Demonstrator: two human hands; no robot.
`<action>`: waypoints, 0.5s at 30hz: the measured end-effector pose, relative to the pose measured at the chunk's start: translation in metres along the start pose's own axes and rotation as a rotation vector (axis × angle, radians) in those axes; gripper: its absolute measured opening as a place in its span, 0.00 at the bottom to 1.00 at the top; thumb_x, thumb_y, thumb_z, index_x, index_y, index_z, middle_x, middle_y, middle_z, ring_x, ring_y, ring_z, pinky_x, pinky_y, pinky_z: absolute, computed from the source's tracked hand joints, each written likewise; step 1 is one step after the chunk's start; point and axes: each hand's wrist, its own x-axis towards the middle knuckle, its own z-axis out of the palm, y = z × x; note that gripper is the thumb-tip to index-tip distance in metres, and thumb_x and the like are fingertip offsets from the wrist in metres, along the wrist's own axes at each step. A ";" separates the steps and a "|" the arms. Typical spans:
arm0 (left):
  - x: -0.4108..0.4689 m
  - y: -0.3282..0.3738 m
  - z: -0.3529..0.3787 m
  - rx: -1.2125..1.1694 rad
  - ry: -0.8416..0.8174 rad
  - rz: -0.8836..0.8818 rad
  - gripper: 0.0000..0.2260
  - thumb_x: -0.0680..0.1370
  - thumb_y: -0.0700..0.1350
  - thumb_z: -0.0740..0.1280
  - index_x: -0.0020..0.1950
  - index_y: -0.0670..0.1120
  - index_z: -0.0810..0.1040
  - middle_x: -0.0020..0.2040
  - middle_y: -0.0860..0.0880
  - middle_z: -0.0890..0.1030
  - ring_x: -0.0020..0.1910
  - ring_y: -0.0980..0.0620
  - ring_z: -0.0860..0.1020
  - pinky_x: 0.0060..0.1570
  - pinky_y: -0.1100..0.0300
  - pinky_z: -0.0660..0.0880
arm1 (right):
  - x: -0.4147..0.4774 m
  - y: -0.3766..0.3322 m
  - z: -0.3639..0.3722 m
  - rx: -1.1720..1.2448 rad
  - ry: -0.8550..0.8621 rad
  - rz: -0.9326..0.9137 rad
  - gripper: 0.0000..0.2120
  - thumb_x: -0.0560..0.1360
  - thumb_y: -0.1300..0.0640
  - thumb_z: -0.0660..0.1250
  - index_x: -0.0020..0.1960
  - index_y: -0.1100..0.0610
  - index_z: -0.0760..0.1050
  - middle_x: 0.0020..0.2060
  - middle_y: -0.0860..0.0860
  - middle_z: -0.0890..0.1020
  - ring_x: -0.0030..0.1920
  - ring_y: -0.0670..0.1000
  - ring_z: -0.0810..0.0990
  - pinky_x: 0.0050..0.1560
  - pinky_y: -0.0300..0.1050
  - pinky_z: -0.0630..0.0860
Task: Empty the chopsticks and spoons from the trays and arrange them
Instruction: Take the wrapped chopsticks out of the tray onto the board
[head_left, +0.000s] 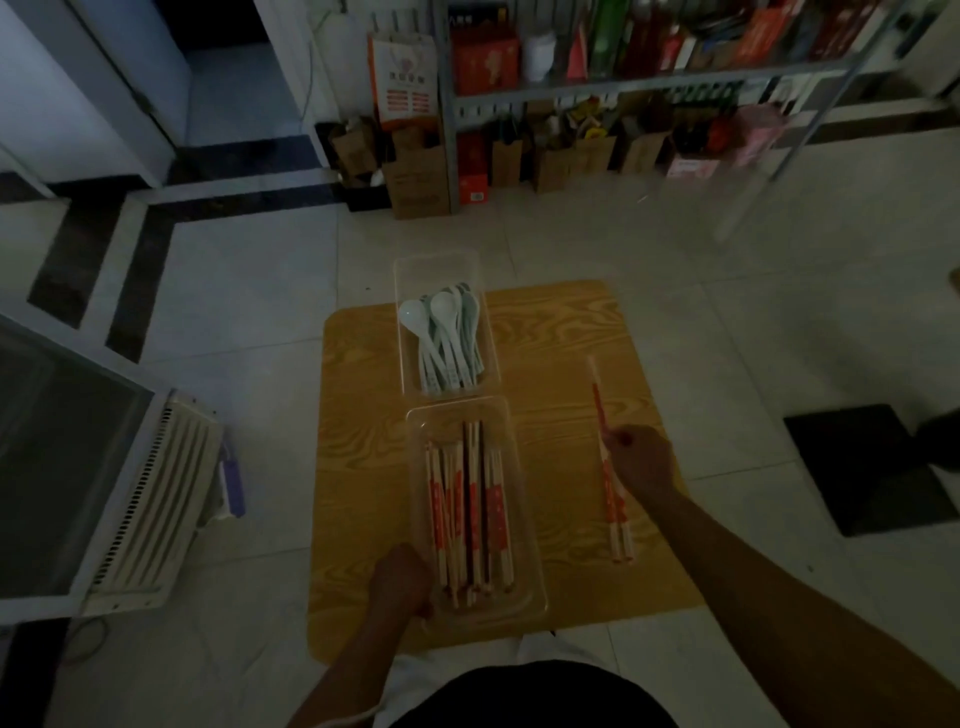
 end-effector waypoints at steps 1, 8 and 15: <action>0.000 0.001 0.000 0.020 -0.001 -0.014 0.26 0.68 0.41 0.78 0.62 0.41 0.72 0.56 0.44 0.80 0.51 0.47 0.82 0.51 0.53 0.80 | 0.004 0.020 -0.005 -0.020 0.002 0.055 0.13 0.78 0.52 0.66 0.54 0.59 0.84 0.52 0.58 0.84 0.53 0.59 0.82 0.55 0.48 0.76; -0.001 0.005 0.003 0.079 0.044 -0.022 0.31 0.66 0.46 0.80 0.64 0.42 0.70 0.62 0.45 0.75 0.59 0.48 0.77 0.53 0.59 0.75 | -0.005 0.086 -0.005 -0.038 -0.077 0.312 0.10 0.74 0.53 0.70 0.52 0.57 0.84 0.49 0.59 0.85 0.45 0.57 0.82 0.45 0.44 0.75; -0.004 0.006 0.008 0.148 0.101 -0.007 0.27 0.67 0.42 0.79 0.62 0.41 0.72 0.60 0.45 0.78 0.58 0.47 0.78 0.48 0.59 0.74 | -0.010 0.086 0.016 -0.003 -0.137 0.261 0.10 0.74 0.53 0.70 0.47 0.59 0.84 0.40 0.56 0.83 0.36 0.52 0.79 0.35 0.40 0.72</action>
